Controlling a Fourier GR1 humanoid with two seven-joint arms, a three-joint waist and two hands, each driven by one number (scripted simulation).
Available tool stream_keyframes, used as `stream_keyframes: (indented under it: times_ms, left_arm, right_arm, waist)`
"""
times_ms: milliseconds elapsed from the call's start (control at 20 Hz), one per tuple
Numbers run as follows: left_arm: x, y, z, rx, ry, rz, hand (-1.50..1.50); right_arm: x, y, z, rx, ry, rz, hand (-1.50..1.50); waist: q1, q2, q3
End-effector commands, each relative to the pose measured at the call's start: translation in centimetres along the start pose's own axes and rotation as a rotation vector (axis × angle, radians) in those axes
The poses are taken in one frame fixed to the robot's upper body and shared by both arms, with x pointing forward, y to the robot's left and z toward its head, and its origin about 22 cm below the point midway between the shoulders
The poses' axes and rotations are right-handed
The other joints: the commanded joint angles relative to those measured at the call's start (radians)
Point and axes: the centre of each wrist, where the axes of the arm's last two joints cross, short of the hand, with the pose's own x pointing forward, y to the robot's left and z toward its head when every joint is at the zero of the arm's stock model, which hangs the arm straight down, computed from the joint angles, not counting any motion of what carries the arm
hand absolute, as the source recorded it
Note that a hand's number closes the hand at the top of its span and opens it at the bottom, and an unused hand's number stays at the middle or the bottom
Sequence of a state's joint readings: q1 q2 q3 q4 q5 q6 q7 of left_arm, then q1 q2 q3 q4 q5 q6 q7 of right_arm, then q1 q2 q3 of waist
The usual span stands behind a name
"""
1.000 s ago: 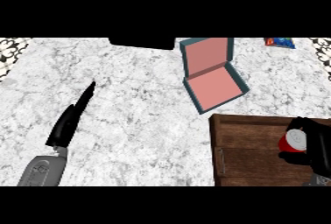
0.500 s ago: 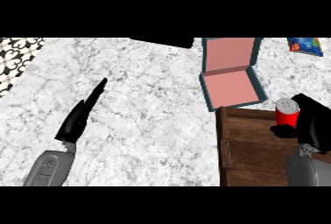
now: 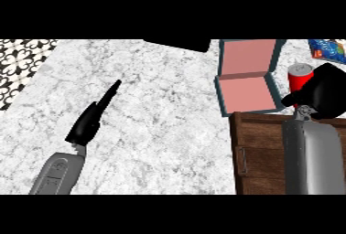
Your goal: Pick the can from the tray and place it in the cardboard box
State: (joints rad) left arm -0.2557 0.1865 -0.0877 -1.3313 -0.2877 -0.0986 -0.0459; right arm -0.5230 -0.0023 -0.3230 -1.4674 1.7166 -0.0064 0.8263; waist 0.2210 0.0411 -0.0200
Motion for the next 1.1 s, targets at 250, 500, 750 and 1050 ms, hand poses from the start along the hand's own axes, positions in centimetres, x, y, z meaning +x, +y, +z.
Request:
stream_keyframes:
  times_ms: [250, 500, 750, 1050]
  left_arm:
    - [0.1, 0.1, -0.6, -0.011, 0.018, -0.003, 0.00]
    - [0.3, 0.0, -1.0, 0.012, 0.020, 0.005, 0.00]
    - [-0.8, -0.6, -0.3, 0.040, 0.047, 0.019, 0.00]
    - [-1.5, -0.5, -0.1, 0.064, 0.066, 0.014, 0.00]
  right_arm:
    - [10.5, -7.6, 1.1, -0.170, 0.323, 0.120, 1.50]
    - [13.1, -7.7, 1.3, -0.145, 0.391, 0.187, 1.50]
    - [14.9, -7.9, 0.9, -0.078, 0.429, 0.249, 1.50]
    - [12.5, -5.2, -2.0, 0.216, 0.541, 0.068, -1.50]
  waist:
    - [-0.008, -0.014, 0.010]
    - [-0.043, -0.013, 0.016]
    - [-0.067, -0.016, 0.016]
    - [-0.096, -0.018, 0.022]
